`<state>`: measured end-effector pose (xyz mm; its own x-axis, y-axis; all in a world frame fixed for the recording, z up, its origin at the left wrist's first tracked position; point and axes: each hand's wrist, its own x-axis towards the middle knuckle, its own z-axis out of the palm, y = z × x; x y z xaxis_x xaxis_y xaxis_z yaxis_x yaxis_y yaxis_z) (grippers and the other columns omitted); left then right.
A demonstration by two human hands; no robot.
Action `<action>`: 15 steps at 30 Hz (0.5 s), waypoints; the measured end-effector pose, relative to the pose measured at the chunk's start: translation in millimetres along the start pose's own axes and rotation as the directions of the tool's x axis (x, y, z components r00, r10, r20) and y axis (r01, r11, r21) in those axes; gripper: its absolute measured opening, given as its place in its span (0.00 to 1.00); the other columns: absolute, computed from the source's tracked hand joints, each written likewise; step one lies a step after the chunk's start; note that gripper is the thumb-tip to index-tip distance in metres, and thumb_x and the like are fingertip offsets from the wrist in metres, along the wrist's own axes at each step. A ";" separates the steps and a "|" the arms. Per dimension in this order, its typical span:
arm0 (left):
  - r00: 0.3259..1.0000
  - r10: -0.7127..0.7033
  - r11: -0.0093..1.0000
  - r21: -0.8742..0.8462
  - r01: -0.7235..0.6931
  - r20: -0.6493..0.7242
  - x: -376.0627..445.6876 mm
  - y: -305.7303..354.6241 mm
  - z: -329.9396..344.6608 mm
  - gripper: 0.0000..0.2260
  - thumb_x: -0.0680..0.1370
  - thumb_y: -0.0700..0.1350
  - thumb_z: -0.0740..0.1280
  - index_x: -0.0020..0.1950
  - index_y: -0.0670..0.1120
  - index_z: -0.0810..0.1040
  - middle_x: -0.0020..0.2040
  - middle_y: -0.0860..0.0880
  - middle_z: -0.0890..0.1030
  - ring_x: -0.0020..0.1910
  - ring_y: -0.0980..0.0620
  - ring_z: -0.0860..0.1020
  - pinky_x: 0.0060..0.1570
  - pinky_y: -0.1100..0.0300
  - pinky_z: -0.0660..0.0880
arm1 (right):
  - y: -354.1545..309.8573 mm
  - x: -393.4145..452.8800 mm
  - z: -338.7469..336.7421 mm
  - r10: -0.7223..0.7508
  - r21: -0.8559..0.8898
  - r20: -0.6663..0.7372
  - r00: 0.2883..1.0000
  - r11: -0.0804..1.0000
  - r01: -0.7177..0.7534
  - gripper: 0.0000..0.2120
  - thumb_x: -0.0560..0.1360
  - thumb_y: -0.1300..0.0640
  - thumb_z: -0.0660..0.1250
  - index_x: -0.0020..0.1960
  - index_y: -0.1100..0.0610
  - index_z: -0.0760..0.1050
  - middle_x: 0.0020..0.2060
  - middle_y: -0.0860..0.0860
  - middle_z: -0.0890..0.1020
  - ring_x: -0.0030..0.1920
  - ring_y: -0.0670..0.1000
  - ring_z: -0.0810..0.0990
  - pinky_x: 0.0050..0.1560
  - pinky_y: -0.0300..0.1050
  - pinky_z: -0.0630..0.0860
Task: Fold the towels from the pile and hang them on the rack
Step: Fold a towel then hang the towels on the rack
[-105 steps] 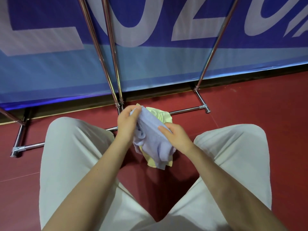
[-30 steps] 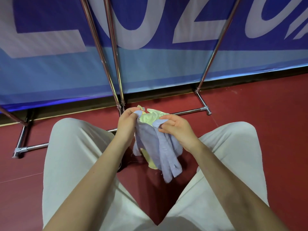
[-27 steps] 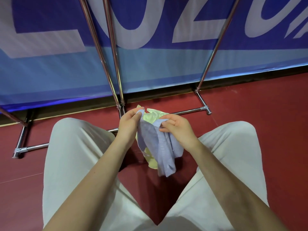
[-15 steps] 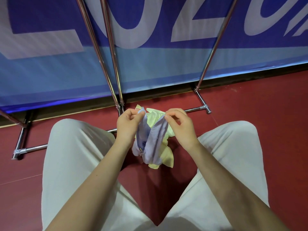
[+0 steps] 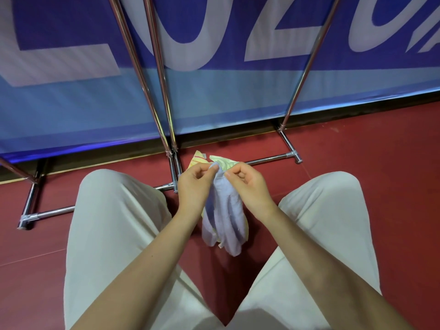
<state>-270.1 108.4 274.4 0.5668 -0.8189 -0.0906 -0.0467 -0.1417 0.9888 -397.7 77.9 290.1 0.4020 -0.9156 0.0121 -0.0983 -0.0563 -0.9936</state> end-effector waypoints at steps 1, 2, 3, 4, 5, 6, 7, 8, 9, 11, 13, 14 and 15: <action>1.000 -0.001 1.000 -0.009 0.001 0.005 -1.5 -0.1 1.4 0.05 0.76 0.43 0.71 0.40 0.48 0.83 0.37 0.55 0.83 0.37 0.63 0.78 0.42 0.69 0.73 | -1.4 0.0 1.2 0.004 0.023 0.004 1.000 1.000 -0.004 0.07 0.78 0.65 0.64 0.41 0.58 0.75 0.31 0.41 0.76 0.33 0.37 0.73 0.38 0.30 0.69; 1.000 -0.001 1.000 -0.023 0.001 0.008 -2.2 -0.2 2.7 0.05 0.76 0.43 0.71 0.41 0.48 0.84 0.38 0.54 0.84 0.38 0.61 0.79 0.44 0.66 0.74 | -2.5 0.6 2.1 0.009 0.047 0.004 1.000 0.999 -0.009 0.07 0.78 0.65 0.65 0.41 0.59 0.75 0.31 0.41 0.76 0.34 0.38 0.73 0.38 0.30 0.69; 1.000 -0.002 0.999 -0.040 0.003 0.003 -3.1 1.2 3.8 0.05 0.76 0.43 0.71 0.40 0.49 0.84 0.38 0.53 0.84 0.38 0.60 0.79 0.44 0.64 0.75 | -3.4 1.2 2.6 0.015 0.072 0.000 1.000 0.997 -0.014 0.07 0.78 0.65 0.65 0.41 0.59 0.75 0.31 0.42 0.77 0.34 0.39 0.74 0.39 0.32 0.69; 1.000 -0.008 0.998 -0.061 0.007 -0.008 -3.3 2.6 5.2 0.05 0.76 0.43 0.71 0.40 0.50 0.83 0.38 0.53 0.84 0.38 0.60 0.79 0.44 0.63 0.74 | -4.2 2.2 3.1 0.021 0.097 -0.008 1.000 0.995 -0.020 0.07 0.78 0.65 0.65 0.41 0.58 0.75 0.31 0.42 0.78 0.35 0.40 0.75 0.40 0.33 0.70; 1.000 -0.020 0.996 -0.086 0.018 -0.022 -3.6 4.3 6.5 0.06 0.76 0.44 0.71 0.39 0.51 0.83 0.38 0.53 0.83 0.38 0.60 0.79 0.44 0.64 0.74 | -5.0 3.1 3.6 0.026 0.118 -0.017 1.000 0.993 -0.024 0.07 0.78 0.64 0.65 0.41 0.58 0.76 0.31 0.42 0.78 0.36 0.41 0.75 0.40 0.34 0.71; 0.999 -0.034 0.993 -0.116 0.030 -0.037 -3.6 5.8 8.2 0.06 0.76 0.44 0.71 0.40 0.51 0.83 0.38 0.53 0.84 0.39 0.60 0.79 0.45 0.64 0.74 | -5.2 4.2 3.9 0.031 0.131 -0.026 0.999 0.991 -0.027 0.07 0.78 0.64 0.65 0.41 0.58 0.76 0.31 0.42 0.78 0.36 0.42 0.75 0.40 0.34 0.71; 0.997 -0.052 0.988 -0.149 0.044 -0.048 -4.1 7.3 9.5 0.05 0.76 0.44 0.71 0.40 0.50 0.84 0.40 0.52 0.84 0.40 0.60 0.79 0.46 0.63 0.75 | -5.7 5.3 4.2 0.032 0.140 -0.035 0.999 0.990 -0.027 0.07 0.78 0.63 0.65 0.41 0.58 0.76 0.31 0.43 0.78 0.36 0.42 0.75 0.39 0.34 0.71; 0.996 -0.068 0.981 -0.186 0.057 -0.054 -4.5 8.5 10.9 0.05 0.76 0.43 0.71 0.42 0.49 0.84 0.41 0.51 0.85 0.42 0.59 0.80 0.49 0.62 0.76 | -6.1 6.8 4.8 0.036 0.150 -0.048 0.998 0.988 -0.028 0.07 0.78 0.63 0.65 0.41 0.58 0.75 0.31 0.43 0.78 0.35 0.42 0.75 0.39 0.34 0.71; 0.995 -0.081 0.973 -0.219 0.068 -0.054 -5.9 10.0 11.9 0.04 0.76 0.42 0.71 0.44 0.47 0.85 0.43 0.50 0.85 0.45 0.57 0.81 0.51 0.62 0.76 | -6.5 8.1 5.8 0.041 0.162 -0.061 0.997 0.986 -0.031 0.07 0.78 0.63 0.65 0.41 0.58 0.75 0.31 0.44 0.78 0.35 0.42 0.75 0.39 0.34 0.71; 0.994 -0.095 0.961 -0.264 0.078 -0.054 -8.7 12.3 14.4 0.05 0.77 0.41 0.70 0.48 0.43 0.85 0.47 0.48 0.85 0.48 0.56 0.81 0.53 0.63 0.76 | -6.6 11.0 8.7 0.057 0.182 -0.091 0.994 0.982 -0.039 0.08 0.78 0.63 0.65 0.40 0.58 0.75 0.29 0.43 0.77 0.33 0.41 0.74 0.38 0.33 0.70; 0.993 -0.104 0.949 -0.304 0.084 -0.051 -11.9 13.3 16.7 0.06 0.78 0.41 0.69 0.50 0.42 0.84 0.48 0.47 0.85 0.50 0.56 0.81 0.53 0.65 0.76 | -6.1 14.0 12.3 0.079 0.199 -0.126 0.989 0.979 -0.053 0.09 0.78 0.64 0.65 0.39 0.58 0.74 0.29 0.45 0.77 0.33 0.42 0.74 0.37 0.34 0.70; 0.992 -0.119 0.939 -0.331 0.097 -0.045 -12.5 13.2 17.8 0.06 0.78 0.42 0.68 0.50 0.43 0.85 0.49 0.46 0.85 0.51 0.54 0.82 0.54 0.63 0.77 | -5.8 15.3 14.0 0.089 0.205 -0.140 0.986 0.977 -0.059 0.09 0.78 0.63 0.65 0.39 0.58 0.74 0.30 0.47 0.77 0.34 0.44 0.74 0.37 0.36 0.71; 0.989 -0.141 0.921 -0.372 0.117 -0.038 -12.9 12.9 18.7 0.06 0.78 0.42 0.68 0.48 0.44 0.85 0.49 0.45 0.85 0.52 0.52 0.82 0.56 0.60 0.77 | -5.7 15.8 15.8 0.095 0.209 -0.148 0.984 0.976 -0.063 0.08 0.78 0.63 0.65 0.39 0.58 0.74 0.31 0.49 0.77 0.35 0.46 0.74 0.37 0.37 0.71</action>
<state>-293.4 106.8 286.0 0.5983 -0.7692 -0.2245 0.3291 -0.0195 0.9441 -376.4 70.1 294.2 0.2518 -0.9656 -0.0655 0.0687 0.0854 -0.9940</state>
